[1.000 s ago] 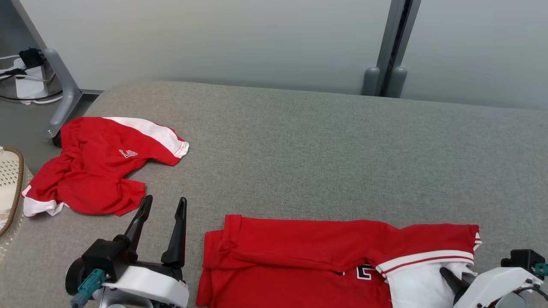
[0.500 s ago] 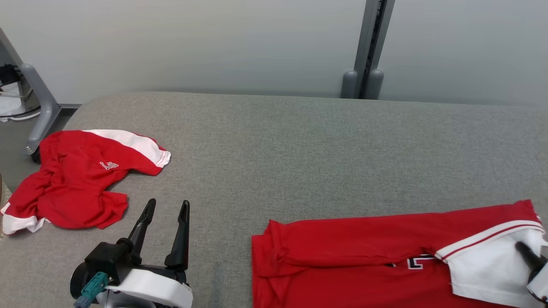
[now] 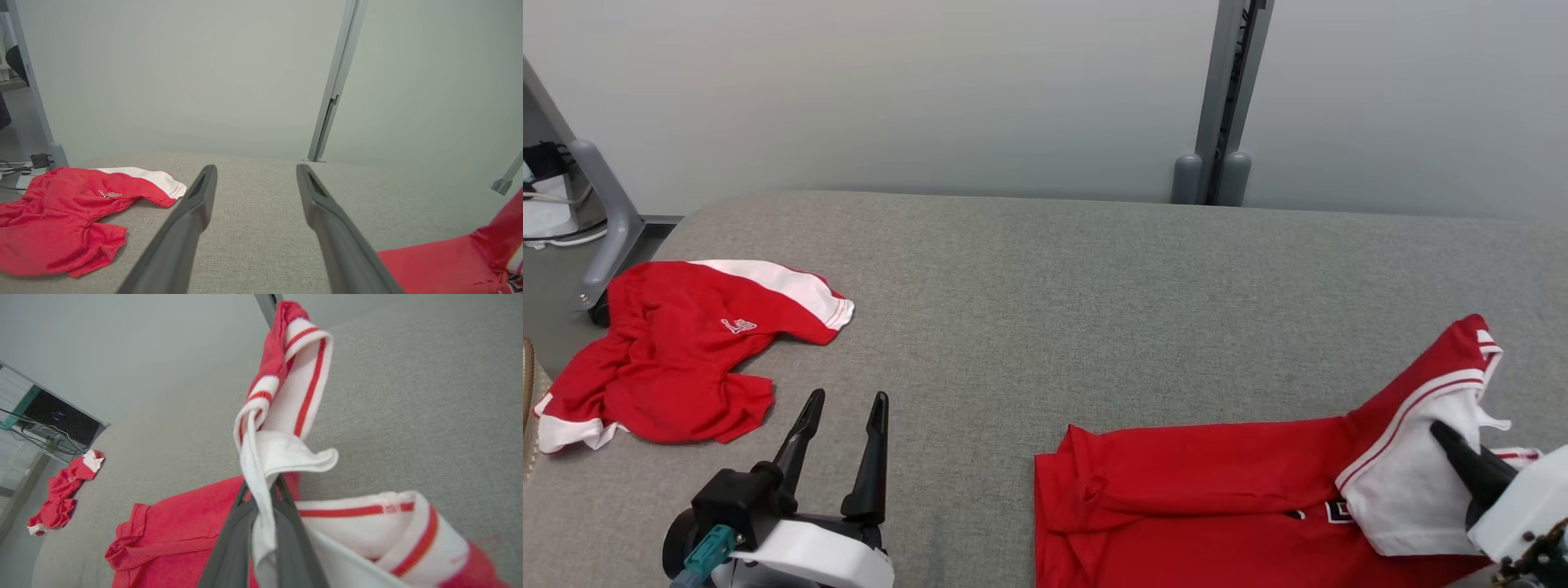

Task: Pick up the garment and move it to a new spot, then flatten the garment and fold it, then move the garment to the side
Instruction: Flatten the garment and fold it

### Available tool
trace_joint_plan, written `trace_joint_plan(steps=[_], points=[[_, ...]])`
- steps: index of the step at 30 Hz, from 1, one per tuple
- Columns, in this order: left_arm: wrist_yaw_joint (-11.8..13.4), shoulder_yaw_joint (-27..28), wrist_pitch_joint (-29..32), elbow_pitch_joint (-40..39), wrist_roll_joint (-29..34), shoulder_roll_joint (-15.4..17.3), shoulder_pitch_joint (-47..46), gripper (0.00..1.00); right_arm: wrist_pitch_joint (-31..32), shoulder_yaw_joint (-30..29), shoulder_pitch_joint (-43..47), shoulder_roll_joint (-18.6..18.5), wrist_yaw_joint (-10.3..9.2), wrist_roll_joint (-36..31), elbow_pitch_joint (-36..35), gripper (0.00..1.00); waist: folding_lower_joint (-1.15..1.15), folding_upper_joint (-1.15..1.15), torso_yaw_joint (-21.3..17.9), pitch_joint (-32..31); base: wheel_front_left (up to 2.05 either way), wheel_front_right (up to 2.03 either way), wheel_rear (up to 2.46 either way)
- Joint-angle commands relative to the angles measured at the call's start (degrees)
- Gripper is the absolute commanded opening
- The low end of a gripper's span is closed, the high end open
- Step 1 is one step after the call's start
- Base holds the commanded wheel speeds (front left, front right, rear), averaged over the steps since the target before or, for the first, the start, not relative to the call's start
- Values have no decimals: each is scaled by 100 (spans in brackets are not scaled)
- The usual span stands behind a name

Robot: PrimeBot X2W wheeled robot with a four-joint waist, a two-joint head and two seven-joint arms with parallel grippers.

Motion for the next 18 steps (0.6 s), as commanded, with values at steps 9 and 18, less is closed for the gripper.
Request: trace_joint_plan(steps=[9,18], points=[[-48,-56,17,107,-24,-42,-55,100,785,535,58,819,12,-279,-969,0,0,0,495,6,0,0,0],[-145,-128,24,282,-45,-66,-212,100,569,983,-287,1029,12,-279,-189,0,0,0,1037,145,0,0,0]])
